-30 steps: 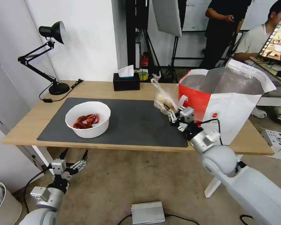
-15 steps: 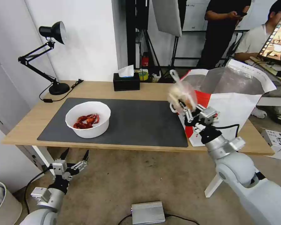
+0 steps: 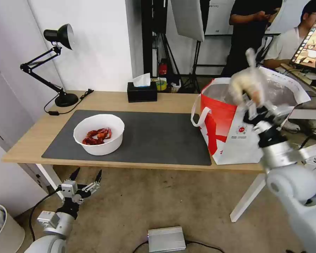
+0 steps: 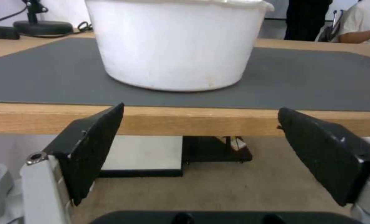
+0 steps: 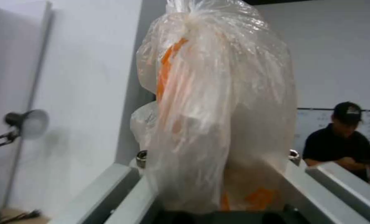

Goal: Pick up the trash from the table and place it into the takeout bag.

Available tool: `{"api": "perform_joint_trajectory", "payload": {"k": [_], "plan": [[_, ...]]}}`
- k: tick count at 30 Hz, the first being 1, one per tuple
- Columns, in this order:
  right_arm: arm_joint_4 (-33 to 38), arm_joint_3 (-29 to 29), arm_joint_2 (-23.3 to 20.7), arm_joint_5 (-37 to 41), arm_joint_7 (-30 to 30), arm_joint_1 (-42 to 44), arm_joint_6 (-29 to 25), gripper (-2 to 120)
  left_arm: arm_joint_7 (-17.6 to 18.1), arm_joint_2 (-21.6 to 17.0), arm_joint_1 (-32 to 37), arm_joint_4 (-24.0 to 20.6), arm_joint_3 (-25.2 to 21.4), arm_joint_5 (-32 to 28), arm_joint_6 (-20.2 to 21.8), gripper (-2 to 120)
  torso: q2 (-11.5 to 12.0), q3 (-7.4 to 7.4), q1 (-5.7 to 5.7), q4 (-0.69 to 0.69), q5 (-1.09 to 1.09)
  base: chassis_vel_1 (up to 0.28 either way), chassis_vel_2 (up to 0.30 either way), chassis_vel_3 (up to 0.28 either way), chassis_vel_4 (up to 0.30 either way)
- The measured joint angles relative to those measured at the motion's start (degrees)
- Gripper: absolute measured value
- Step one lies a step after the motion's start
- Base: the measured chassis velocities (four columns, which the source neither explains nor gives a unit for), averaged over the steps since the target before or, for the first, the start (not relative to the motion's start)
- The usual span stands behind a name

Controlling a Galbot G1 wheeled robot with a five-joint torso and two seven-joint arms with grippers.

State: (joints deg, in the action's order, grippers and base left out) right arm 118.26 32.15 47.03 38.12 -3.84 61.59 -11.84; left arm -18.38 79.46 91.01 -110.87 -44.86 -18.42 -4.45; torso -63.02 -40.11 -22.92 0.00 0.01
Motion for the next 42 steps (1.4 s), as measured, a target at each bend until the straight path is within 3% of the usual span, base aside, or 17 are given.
{"api": "perform_joint_trajectory", "payload": {"k": [11,15,18,26,34,42], "plan": [[-3.0,-4.5,-8.2,10.7,-10.1,-10.7,10.3,4,0.0,0.3,-1.0,0.2,1.2,0.2,0.0,100,0.0,0.00,0.00,0.00,0.00,0.000,0.000,0.000,0.000],[-4.4,-8.2,-9.9,15.9,-14.1,-14.9,15.8,4,0.0,0.6,-1.1,0.4,1.3,0.2,0.0,100,0.0,0.00,-0.01,0.00,0.00,0.000,0.000,0.000,0.000],[-5.5,-11.9,-11.5,22.1,-18.8,-19.5,24.3,4,-0.1,0.6,-1.1,0.4,1.3,0.0,0.0,100,0.0,0.00,-0.01,0.00,0.00,0.000,0.000,0.000,0.000],[-9.0,-17.7,-12.6,35.9,-26.8,-30.0,32.6,4,-0.1,0.2,-1.1,0.1,0.5,-0.7,-0.1,100,0.0,0.00,-0.01,0.01,-0.01,0.000,0.000,0.000,0.000],[-10.0,-19.1,-12.7,46.5,-34.0,-34.1,38.6,4,-0.2,0.2,-1.1,-0.4,0.3,-0.9,-0.1,100,0.0,0.00,-0.01,0.00,-0.01,0.000,0.000,0.000,0.000],[-10.7,-19.1,-13.6,53.4,-41.3,-35.8,44.8,25,-0.2,0.3,-1.2,-0.8,0.4,-0.9,0.0,100,0.0,0.00,-0.01,-0.01,-0.01,0.000,0.000,0.000,0.000]]}}
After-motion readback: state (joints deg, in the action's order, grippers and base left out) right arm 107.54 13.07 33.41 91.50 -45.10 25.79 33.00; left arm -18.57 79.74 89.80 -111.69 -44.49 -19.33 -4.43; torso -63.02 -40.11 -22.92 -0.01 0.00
